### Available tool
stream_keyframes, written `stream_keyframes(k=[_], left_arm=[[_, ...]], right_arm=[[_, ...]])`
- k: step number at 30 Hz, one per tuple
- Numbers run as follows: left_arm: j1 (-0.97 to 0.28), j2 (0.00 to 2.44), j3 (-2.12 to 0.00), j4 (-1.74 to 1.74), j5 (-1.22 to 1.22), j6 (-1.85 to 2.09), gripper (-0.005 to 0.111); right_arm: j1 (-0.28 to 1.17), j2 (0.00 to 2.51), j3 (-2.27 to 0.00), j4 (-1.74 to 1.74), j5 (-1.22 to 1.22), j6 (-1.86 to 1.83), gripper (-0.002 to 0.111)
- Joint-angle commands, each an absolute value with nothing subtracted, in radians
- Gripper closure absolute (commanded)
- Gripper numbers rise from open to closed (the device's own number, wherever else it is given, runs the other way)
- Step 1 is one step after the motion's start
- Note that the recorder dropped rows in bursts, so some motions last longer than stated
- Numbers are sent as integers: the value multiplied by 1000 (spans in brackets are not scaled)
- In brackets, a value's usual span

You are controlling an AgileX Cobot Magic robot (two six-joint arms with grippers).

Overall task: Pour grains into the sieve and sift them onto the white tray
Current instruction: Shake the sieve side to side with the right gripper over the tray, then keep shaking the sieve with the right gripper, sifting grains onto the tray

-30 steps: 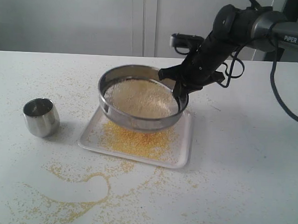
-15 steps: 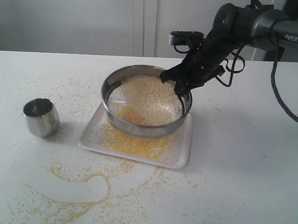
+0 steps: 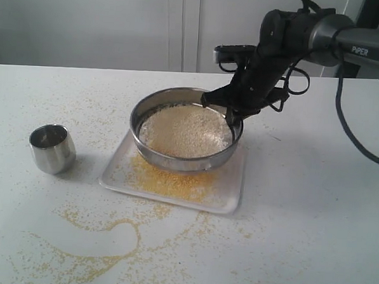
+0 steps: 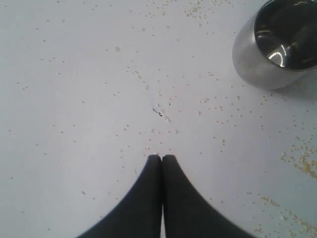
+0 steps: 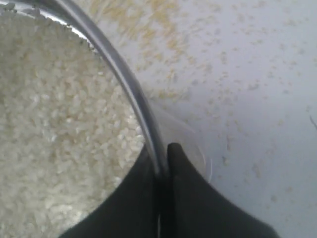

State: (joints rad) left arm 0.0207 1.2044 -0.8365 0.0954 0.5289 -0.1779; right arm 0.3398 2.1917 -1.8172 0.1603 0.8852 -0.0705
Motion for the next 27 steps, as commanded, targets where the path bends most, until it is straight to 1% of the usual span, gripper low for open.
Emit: stream_keyframes(k=[1, 2, 3, 6, 7, 8, 11, 12, 14, 16, 18, 21, 22, 24, 25, 26, 27], left_arm=[[21, 1197, -838, 90, 538, -180, 107], [21, 1197, -838, 90, 538, -180, 107], [21, 1197, -838, 90, 538, -180, 107], [21, 1197, -838, 90, 538, -180, 107], [21, 1197, -838, 90, 538, -180, 107], [21, 1197, -838, 90, 538, -180, 107], [21, 1197, -838, 90, 538, -180, 107], [21, 1197, -838, 90, 538, -180, 107], [21, 1197, -838, 90, 538, -180, 107], [21, 1197, -838, 90, 538, -180, 107], [21, 1197, -838, 90, 538, -180, 107], [21, 1197, -838, 90, 538, -180, 107], [21, 1197, -838, 90, 538, -180, 107], [21, 1197, -838, 90, 538, -180, 107], [21, 1197, -838, 90, 538, -180, 107], [21, 1197, -838, 90, 538, -180, 107], [21, 1197, -838, 90, 538, -180, 107]], right_arm=[[361, 2173, -1824, 263, 995, -527, 108], [366, 2173, -1824, 247, 1010, -577, 108], [366, 2173, -1824, 204, 982, -489, 108], [348, 2175, -1824, 129, 848, 34, 108], [348, 2175, -1824, 164, 848, 46, 108], [356, 2175, -1824, 231, 864, -73, 108], [374, 2175, -1824, 338, 971, -601, 108], [374, 2175, -1824, 321, 965, -583, 108], [353, 2175, -1824, 241, 867, -284, 108], [339, 2175, -1824, 233, 829, -14, 108], [339, 2175, -1824, 296, 853, -102, 108], [351, 2175, -1824, 393, 993, -603, 108], [351, 2175, -1824, 373, 1011, -641, 108], [336, 2175, -1824, 303, 933, -403, 108], [324, 2175, -1824, 275, 878, -173, 108], [317, 2175, -1824, 279, 862, -72, 108], [317, 2175, -1824, 298, 858, -53, 108]])
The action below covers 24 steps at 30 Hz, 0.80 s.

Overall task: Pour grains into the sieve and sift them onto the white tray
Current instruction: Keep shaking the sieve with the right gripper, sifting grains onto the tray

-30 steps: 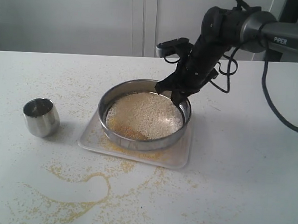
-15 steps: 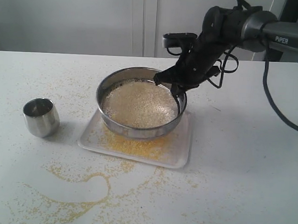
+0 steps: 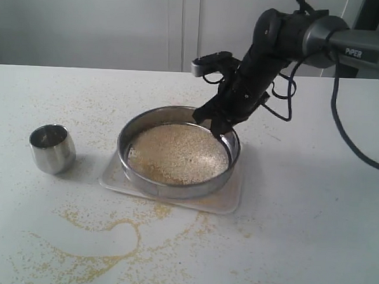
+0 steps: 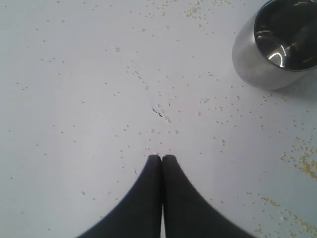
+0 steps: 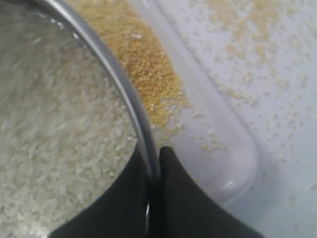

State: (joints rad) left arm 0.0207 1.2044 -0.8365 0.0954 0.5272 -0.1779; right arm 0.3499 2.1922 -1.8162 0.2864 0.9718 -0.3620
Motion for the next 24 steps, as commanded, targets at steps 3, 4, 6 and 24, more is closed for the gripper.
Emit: stream_keyframes(k=[3, 4, 6, 24], left_arm=[[21, 1197, -838, 90, 538, -180, 107], [21, 1197, -838, 90, 538, -180, 107], [21, 1197, -838, 90, 538, -180, 107], [21, 1197, -838, 90, 538, -180, 107]], right_arm=[[330, 2175, -1824, 438, 968, -476, 108], [330, 2175, -1824, 467, 1028, -665, 108], [325, 2175, -1824, 436, 992, -595, 108], [361, 2165, -1824, 403, 1034, -681, 108]])
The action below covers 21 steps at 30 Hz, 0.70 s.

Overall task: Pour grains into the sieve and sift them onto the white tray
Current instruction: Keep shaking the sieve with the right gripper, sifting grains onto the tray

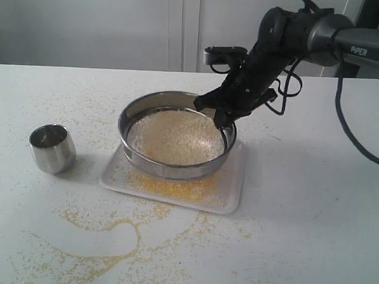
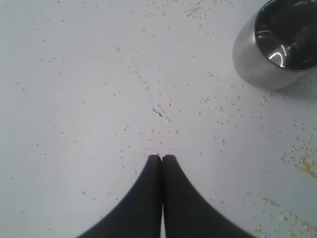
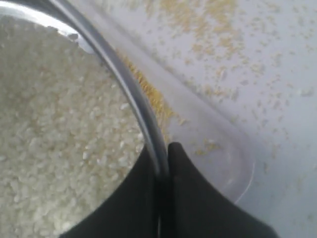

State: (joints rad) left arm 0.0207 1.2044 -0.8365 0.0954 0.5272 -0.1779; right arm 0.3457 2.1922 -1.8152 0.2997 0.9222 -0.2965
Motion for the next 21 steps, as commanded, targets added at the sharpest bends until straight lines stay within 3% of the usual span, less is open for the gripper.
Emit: stream_keyframes(k=[1, 4, 8, 9, 12, 13, 17, 18, 21], left_arm=[[21, 1197, -838, 90, 538, -180, 107], [21, 1197, -838, 90, 538, -180, 107], [21, 1197, -838, 90, 538, -180, 107], [21, 1197, -838, 90, 538, -180, 107], [21, 1197, -838, 90, 538, -180, 107], [21, 1197, -838, 90, 538, -180, 107], [21, 1197, -838, 90, 538, -180, 107], [21, 1197, -838, 90, 538, -180, 107], [21, 1197, -838, 90, 538, -180, 107]], right_arm=[[361, 2159, -1824, 341, 1007, -616, 108], [322, 2158, -1824, 223, 848, -45, 108], [352, 2155, -1824, 442, 1042, -683, 108], [352, 2153, -1824, 397, 1026, -668, 108], [317, 2155, -1824, 211, 847, -16, 108], [314, 2157, -1824, 236, 842, 0, 108], [349, 2149, -1826, 440, 1051, -736, 108], [347, 2147, -1826, 366, 1018, -668, 108], [318, 2146, -1826, 139, 842, 75, 108]])
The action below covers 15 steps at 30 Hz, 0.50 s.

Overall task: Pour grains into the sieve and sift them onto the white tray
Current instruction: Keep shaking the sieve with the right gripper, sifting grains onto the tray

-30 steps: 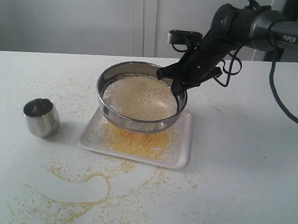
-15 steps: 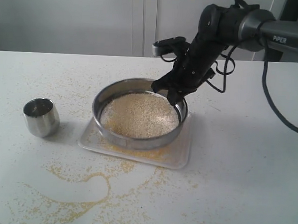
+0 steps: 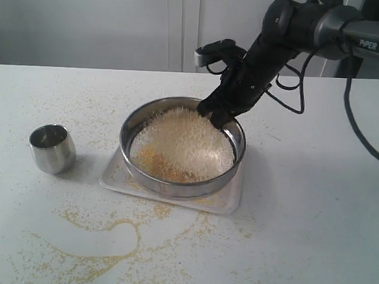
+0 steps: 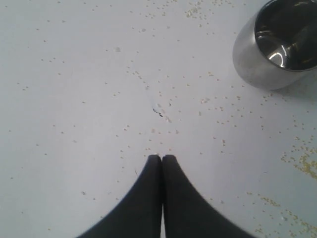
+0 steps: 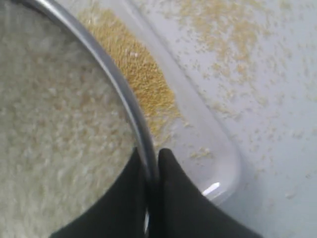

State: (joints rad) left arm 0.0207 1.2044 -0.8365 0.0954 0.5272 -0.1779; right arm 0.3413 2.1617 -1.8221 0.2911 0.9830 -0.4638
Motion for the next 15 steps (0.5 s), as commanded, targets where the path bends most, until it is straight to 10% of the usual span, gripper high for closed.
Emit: stream_keyframes(k=[1, 4, 9, 13, 15], left_arm=[[21, 1197, -838, 90, 538, -180, 107], [21, 1197, -838, 90, 538, -180, 107], [21, 1197, -838, 90, 538, -180, 107], [21, 1197, -838, 90, 538, -180, 107], [21, 1197, -838, 90, 538, -180, 107]], right_arm=[[318, 2146, -1826, 178, 847, -27, 108], [350, 2146, -1826, 393, 1007, -655, 108], [327, 2148, -1824, 167, 827, 86, 108], [370, 2146, -1824, 366, 1016, -687, 108], [371, 2146, -1824, 209, 933, -410, 108]])
